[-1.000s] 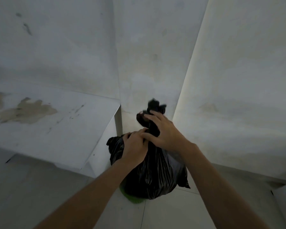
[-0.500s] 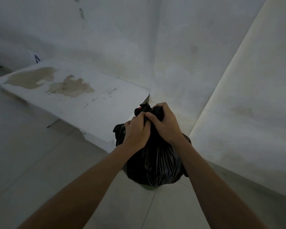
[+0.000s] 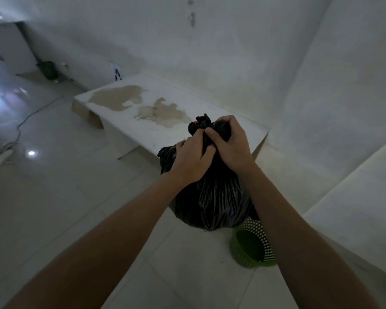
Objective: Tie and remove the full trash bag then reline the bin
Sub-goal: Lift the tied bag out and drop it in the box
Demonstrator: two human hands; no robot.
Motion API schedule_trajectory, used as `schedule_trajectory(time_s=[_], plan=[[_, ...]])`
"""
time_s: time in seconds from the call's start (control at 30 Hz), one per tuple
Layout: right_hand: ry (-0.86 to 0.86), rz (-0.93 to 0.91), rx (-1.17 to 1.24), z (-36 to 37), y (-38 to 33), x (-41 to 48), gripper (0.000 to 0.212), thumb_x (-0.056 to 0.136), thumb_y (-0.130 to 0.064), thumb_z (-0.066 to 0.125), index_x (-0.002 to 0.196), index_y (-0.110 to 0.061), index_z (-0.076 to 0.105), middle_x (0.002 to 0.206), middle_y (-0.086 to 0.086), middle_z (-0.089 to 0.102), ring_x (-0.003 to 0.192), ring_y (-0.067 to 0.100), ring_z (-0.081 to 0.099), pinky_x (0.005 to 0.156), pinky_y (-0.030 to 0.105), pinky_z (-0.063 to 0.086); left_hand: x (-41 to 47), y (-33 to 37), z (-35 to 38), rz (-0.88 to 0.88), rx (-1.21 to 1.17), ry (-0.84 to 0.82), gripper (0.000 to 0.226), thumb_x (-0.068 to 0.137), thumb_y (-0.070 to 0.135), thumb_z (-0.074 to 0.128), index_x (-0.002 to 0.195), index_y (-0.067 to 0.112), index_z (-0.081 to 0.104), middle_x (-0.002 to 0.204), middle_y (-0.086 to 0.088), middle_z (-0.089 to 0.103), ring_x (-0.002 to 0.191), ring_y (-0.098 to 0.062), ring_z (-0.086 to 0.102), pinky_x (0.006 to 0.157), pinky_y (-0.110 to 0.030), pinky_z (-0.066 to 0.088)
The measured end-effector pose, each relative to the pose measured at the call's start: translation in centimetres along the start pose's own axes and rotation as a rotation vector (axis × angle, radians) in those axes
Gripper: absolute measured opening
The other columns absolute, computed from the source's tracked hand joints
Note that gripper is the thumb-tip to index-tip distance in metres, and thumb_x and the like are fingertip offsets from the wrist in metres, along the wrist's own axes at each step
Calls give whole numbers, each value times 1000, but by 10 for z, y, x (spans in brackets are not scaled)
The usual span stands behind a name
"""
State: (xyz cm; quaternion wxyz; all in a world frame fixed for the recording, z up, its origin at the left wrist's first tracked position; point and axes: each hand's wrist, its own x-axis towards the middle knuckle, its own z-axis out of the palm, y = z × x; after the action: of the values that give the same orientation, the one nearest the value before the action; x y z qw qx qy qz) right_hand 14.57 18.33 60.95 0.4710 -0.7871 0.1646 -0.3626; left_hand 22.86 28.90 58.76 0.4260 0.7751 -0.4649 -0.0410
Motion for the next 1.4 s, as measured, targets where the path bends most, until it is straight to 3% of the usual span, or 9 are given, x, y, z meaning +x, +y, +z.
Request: schedule_trajectory(time_s=[0.17, 0.4, 0.63, 0.83, 0.97, 1.1, 1.27, 1.4], plan=[[-29, -1, 67, 86, -12, 37, 22, 93, -21, 68, 101, -10, 52, 89, -4, 57, 79, 1, 56, 72, 13, 45, 15, -58, -65, -57, 79, 17, 21, 93, 38, 34, 98, 19, 41, 87, -2, 57, 83, -22, 55, 98, -51, 36], [-110, -3, 179, 207, -11, 115, 20, 93, -14, 68, 102, -6, 53, 94, 4, 60, 87, 14, 59, 82, 28, 52, 63, -156, -140, -124, 64, 93, 19, 92, 35, 36, 97, 18, 43, 85, 4, 58, 80, -19, 57, 93, -53, 42], [-200, -52, 244, 330, -6, 216, 19, 93, -15, 67, 101, -6, 53, 94, 7, 61, 89, 17, 61, 83, 33, 53, 130, -256, -220, -127, 93, 203, 16, 95, 32, 38, 101, 18, 44, 85, 5, 56, 76, -15, 55, 87, -55, 46], [-261, -27, 277, 442, -7, 308, 19, 91, -20, 70, 100, -11, 56, 91, -3, 63, 88, 9, 60, 80, 20, 49, 197, -351, -293, -194, 134, 276, 16, 92, 33, 37, 96, 19, 43, 88, 4, 59, 79, -17, 56, 92, -53, 43], [-280, -21, 310, 518, 4, 371, 17, 91, -17, 70, 99, -12, 57, 93, 1, 64, 90, 13, 62, 81, 21, 51, 247, -425, -340, -206, 142, 245, 18, 92, 36, 35, 96, 21, 43, 90, 5, 60, 83, -16, 57, 96, -50, 40], [-238, -14, 339, 600, 20, 435, 16, 91, -13, 70, 100, -9, 57, 96, 7, 65, 90, 14, 63, 78, 20, 53, 301, -506, -389, -170, 138, 202, 22, 91, 40, 34, 95, 20, 42, 87, 7, 57, 79, -13, 54, 88, -48, 42], [-186, -16, 290, 694, 22, 511, 15, 91, -11, 70, 99, -8, 57, 93, 1, 64, 87, 2, 62, 78, 12, 47, 368, -590, -457, -146, 128, 143, 15, 92, 35, 37, 94, 20, 41, 87, 4, 55, 78, -16, 52, 85, -49, 44], [-158, -9, 249, 758, 20, 571, 16, 92, -13, 69, 100, -10, 56, 90, -7, 61, 84, -3, 60, 77, 10, 46, 422, -649, -502, -132, 146, 129, 22, 91, 34, 35, 100, 16, 45, 96, -1, 60, 88, -20, 55, 95, -48, 38]])
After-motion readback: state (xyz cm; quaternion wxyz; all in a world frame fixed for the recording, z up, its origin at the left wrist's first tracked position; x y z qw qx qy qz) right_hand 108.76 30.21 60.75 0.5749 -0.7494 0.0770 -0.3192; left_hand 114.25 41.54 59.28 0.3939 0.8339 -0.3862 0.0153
